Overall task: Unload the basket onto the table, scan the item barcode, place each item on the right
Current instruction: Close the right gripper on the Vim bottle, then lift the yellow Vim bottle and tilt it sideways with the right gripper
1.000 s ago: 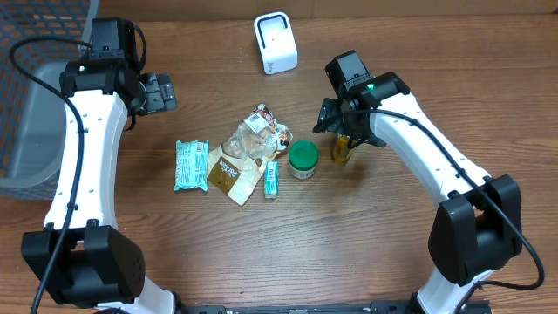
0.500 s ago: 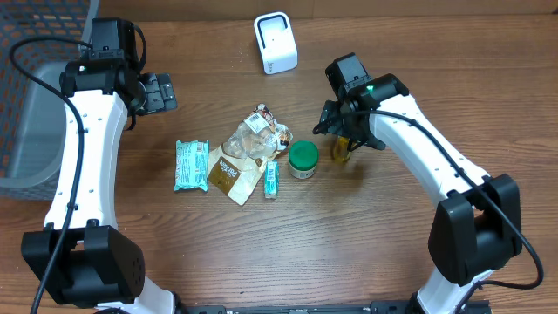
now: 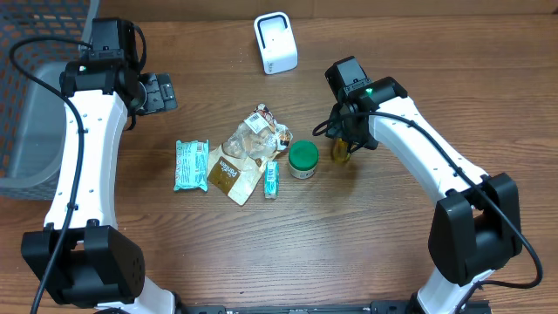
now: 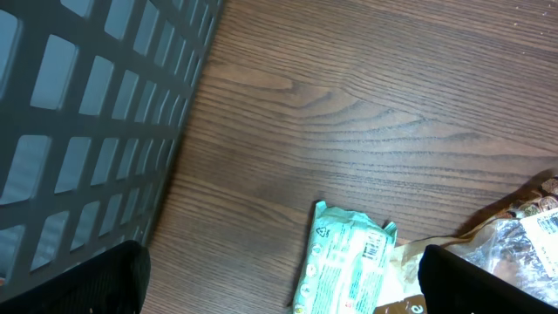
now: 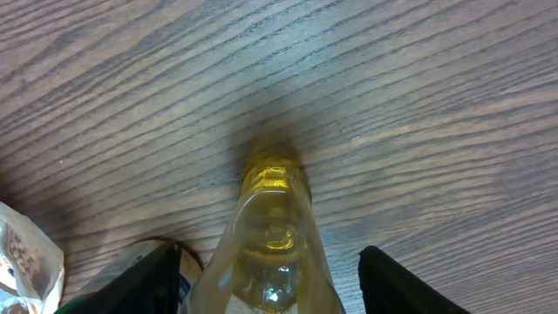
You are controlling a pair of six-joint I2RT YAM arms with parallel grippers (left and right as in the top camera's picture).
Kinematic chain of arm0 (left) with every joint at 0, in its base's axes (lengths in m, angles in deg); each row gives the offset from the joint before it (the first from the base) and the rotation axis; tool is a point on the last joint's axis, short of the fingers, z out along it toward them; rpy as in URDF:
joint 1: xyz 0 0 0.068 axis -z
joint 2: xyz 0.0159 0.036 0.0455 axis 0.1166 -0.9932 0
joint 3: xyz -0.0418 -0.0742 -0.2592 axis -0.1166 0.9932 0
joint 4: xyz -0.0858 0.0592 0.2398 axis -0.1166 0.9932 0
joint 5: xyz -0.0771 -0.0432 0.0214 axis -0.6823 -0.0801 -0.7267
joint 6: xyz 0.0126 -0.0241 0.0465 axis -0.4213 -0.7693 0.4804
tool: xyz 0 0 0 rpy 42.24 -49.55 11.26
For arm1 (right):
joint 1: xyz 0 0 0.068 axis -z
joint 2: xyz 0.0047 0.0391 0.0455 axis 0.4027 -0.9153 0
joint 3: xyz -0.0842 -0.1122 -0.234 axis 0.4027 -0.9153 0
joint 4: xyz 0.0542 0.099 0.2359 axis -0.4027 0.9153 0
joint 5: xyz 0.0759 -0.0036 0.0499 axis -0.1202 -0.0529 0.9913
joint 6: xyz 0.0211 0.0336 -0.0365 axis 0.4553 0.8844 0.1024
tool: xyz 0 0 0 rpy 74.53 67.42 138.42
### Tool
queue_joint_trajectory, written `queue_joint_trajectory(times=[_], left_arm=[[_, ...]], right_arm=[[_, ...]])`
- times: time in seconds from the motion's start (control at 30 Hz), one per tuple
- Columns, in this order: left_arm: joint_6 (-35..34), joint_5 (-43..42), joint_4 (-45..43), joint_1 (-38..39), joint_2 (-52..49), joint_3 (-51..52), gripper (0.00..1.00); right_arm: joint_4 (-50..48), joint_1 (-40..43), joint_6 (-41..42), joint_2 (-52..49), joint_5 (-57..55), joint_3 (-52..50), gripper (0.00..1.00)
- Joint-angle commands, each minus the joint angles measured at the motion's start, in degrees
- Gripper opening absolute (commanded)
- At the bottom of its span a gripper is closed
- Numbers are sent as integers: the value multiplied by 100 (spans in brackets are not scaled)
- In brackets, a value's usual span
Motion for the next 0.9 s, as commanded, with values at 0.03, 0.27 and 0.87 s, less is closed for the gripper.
queue_joint_trajectory(times=[0.03, 0.27, 0.87], left_arm=[[9, 35, -7, 39, 44, -103, 100], [9, 35, -7, 39, 44, -103, 100], [9, 35, -7, 39, 44, -103, 100]], right_arm=[[-22, -11, 17, -2, 151, 94, 63], [-20, -11, 17, -2, 146, 94, 50], [525, -9, -26, 361, 129, 553, 34]])
